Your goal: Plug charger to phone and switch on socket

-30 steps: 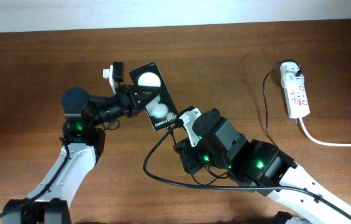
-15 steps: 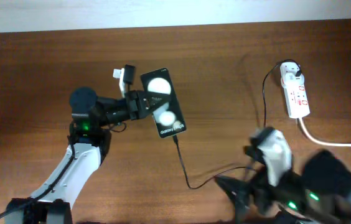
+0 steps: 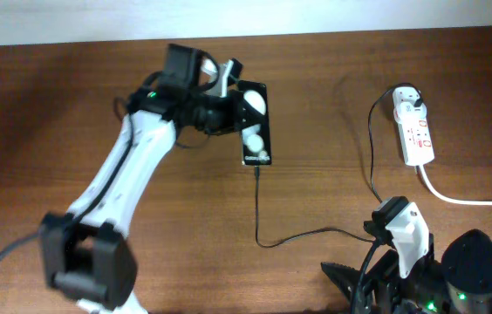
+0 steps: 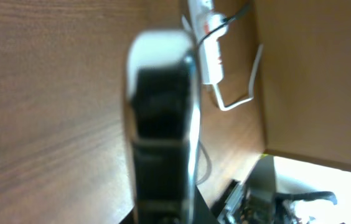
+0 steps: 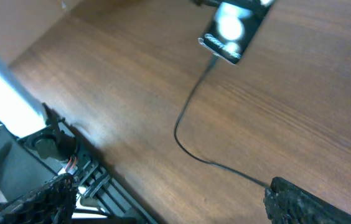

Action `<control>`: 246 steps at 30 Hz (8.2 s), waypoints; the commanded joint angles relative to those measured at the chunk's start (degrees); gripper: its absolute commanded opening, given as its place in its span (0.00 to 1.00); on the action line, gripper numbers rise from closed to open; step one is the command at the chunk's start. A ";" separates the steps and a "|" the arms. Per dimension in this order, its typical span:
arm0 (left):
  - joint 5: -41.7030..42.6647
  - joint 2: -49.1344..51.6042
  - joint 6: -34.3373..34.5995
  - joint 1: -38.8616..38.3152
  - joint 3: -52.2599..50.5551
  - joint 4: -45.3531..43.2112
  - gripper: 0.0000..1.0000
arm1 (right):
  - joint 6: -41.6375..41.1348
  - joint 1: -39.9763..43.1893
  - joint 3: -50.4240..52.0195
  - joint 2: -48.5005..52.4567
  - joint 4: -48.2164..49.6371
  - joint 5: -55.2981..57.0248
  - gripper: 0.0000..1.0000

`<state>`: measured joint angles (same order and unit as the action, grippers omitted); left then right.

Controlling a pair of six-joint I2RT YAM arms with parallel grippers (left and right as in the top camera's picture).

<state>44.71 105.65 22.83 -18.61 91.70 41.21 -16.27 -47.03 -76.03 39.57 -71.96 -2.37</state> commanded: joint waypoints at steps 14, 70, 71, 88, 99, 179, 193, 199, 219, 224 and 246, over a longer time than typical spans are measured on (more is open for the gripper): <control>-19.30 21.05 -7.04 -4.39 6.69 1.31 0.04 | 0.15 0.20 -0.04 -0.15 0.13 0.50 0.99; -61.02 -48.17 -4.28 -0.72 0.31 52.09 0.99 | 0.15 0.20 -0.04 -0.15 0.13 0.50 0.99; -61.00 -49.66 -4.28 -0.72 0.26 55.28 0.99 | 0.15 0.20 -0.04 -0.15 0.13 0.50 0.99; -59.93 -90.03 -4.04 20.87 0.28 55.30 0.99 | 0.11 0.22 0.09 1.55 1.46 2.38 0.99; -59.95 -101.68 -4.04 20.92 0.39 55.34 0.99 | -17.18 17.53 -0.22 36.83 1.20 10.32 0.44; -49.37 -105.20 -4.76 20.87 -86.36 -36.09 0.99 | 1.53 56.28 -34.12 24.94 -25.33 -7.76 0.04; -48.96 -105.31 -4.94 20.92 -91.14 -36.83 0.99 | 2.56 56.28 -34.12 18.45 -25.35 -7.74 0.04; -48.96 -105.35 -4.94 20.92 -91.17 -36.87 0.99 | 2.56 56.28 -34.12 17.88 -25.35 -7.74 0.04; -44.63 -105.24 -22.49 20.92 -91.17 -36.44 0.99 | 2.54 56.30 -34.12 11.89 -25.33 -7.74 0.57; -44.65 -105.24 -22.49 20.92 -91.17 -36.44 0.99 | 2.54 56.30 -34.12 11.89 -25.33 -7.74 0.99; -44.65 -105.24 -22.49 20.92 -91.17 -36.44 0.99 | 2.54 56.30 10.32 -16.85 11.30 -7.74 0.99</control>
<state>-0.58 0.69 1.08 2.07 0.93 4.84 -13.72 9.65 -73.58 27.70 -64.45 -10.26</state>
